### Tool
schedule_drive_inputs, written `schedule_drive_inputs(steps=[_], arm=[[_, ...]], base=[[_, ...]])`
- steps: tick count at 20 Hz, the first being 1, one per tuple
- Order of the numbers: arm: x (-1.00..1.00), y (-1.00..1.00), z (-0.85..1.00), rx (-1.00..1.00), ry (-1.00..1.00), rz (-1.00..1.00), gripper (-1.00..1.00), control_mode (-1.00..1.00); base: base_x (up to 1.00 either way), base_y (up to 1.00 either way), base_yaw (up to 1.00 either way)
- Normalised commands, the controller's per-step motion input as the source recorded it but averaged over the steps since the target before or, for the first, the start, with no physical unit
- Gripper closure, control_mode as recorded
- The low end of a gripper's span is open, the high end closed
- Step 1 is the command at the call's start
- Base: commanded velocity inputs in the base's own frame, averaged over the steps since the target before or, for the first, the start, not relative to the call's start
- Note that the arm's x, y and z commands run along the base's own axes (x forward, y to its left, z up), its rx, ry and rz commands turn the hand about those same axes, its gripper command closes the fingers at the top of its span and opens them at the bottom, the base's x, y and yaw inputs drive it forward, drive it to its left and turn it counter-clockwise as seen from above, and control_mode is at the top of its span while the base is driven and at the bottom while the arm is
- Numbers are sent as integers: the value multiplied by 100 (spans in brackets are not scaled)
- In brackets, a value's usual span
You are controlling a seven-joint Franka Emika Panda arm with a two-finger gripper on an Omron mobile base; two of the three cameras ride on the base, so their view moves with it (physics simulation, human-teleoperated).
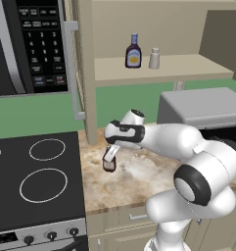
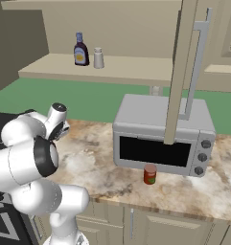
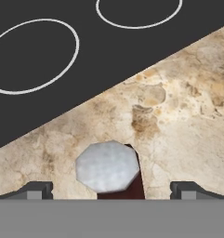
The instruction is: There are various items on the counter. Only move the condiments/shakers into the cabinet.
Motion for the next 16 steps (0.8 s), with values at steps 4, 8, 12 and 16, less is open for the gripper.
schedule_drive_inputs(steps=[4,8,12,16], arm=[[0,0,-6,1,0,0,-100,-100],[0,0,-6,0,0,0,-100,-100],[3,-1,-1,0,0,0,-100,-100],[5,-6,0,0,0,1,-100,-100]], base=[[0,0,0],[0,0,0],[0,0,0],[0,0,0]])
